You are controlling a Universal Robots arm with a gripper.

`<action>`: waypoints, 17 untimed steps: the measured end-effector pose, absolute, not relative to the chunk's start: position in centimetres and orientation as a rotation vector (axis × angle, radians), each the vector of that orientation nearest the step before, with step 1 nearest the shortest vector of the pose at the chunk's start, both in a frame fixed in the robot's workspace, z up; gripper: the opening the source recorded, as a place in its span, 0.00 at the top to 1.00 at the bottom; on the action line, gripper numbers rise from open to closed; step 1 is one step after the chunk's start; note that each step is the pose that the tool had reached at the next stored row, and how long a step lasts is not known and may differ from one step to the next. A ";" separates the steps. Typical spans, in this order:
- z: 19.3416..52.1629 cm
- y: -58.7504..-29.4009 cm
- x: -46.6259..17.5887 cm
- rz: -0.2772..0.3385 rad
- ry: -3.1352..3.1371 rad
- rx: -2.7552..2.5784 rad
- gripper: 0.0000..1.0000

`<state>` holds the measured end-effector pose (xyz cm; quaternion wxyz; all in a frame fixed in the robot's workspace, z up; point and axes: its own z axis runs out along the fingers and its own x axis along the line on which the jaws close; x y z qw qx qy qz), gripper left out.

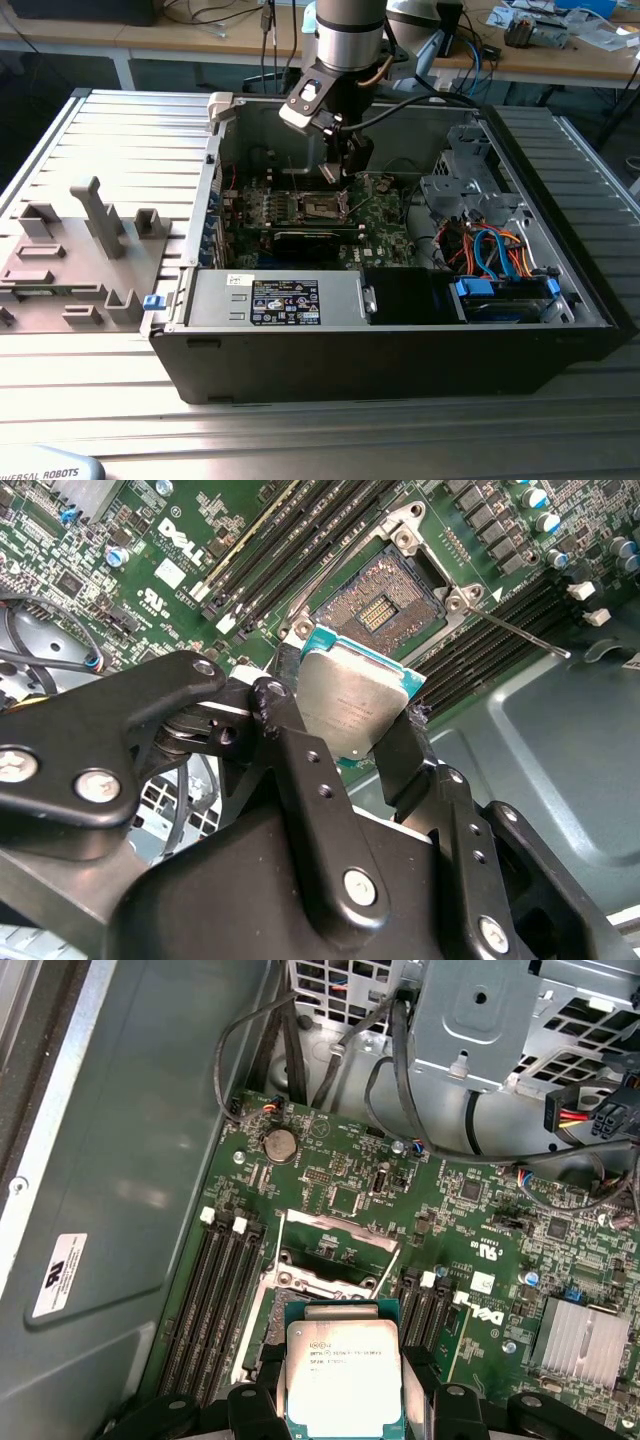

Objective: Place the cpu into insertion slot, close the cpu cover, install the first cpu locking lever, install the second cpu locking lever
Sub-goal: 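Place the cpu into insertion slot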

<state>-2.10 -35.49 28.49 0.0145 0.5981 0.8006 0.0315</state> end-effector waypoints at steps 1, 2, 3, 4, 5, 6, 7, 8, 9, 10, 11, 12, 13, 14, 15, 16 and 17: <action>28.5 -35.5 -2.1 0.098 2.491 1.863 0.46; 28.5 -35.5 -2.1 0.098 2.491 1.864 0.46; 28.5 -35.5 -2.1 0.098 2.491 1.864 0.46; 28.5 -35.5 -2.1 0.098 2.490 1.864 0.46; 28.5 -35.5 -2.1 0.098 2.490 1.865 0.46; 28.5 -35.5 -2.1 0.098 2.490 1.865 0.46; 28.5 -35.5 -2.1 0.098 2.490 1.866 0.46; 28.5 -35.5 -2.1 0.098 2.489 1.866 0.46; 28.5 -35.5 -2.1 0.098 2.489 1.867 0.46; 28.5 -35.5 -2.1 0.098 2.488 1.867 0.46; 28.5 -35.5 -2.1 0.098 2.488 1.867 0.46; 28.5 -35.5 -2.1 0.098 2.488 1.868 0.46; 28.5 -35.5 -2.1 0.098 2.487 1.868 0.46; 28.5 -35.5 -2.1 0.098 2.486 1.869 0.46; 28.5 -35.5 -2.1 0.098 2.486 1.870 0.46; 28.5 -35.5 -2.1 0.098 2.486 1.871 0.46; 28.5 -35.5 -2.1 0.098 2.485 1.871 0.46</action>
